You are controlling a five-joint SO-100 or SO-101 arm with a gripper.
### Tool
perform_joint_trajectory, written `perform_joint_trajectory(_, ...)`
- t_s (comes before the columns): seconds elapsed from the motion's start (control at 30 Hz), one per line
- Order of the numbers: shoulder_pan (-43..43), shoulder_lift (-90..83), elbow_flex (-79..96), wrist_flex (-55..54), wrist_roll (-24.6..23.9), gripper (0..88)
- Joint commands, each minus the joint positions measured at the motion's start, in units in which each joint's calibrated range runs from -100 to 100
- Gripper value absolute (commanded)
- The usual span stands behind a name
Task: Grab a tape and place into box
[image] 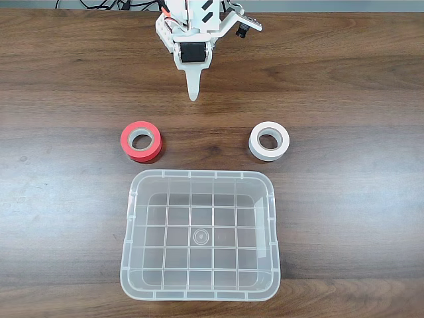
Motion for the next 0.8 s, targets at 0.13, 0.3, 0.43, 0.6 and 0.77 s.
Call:
perform_joint_trajectory(0.13,-0.4,-0.7,-0.5,-0.4,-0.4,1.3)
perform_joint_trajectory(0.3,4.9,-0.5,0.8,-6.6,-0.1,1.1)
perform_joint_trajectory(0.43,13.8,-0.5,3.6,-15.2,-0.1,1.1)
perform_joint_trajectory(0.6,20.3,-0.6,4.0,-16.3,2.9,1.1)
perform_joint_trajectory(0.77,20.0,0.3,-0.2,-16.9,3.8,1.1)
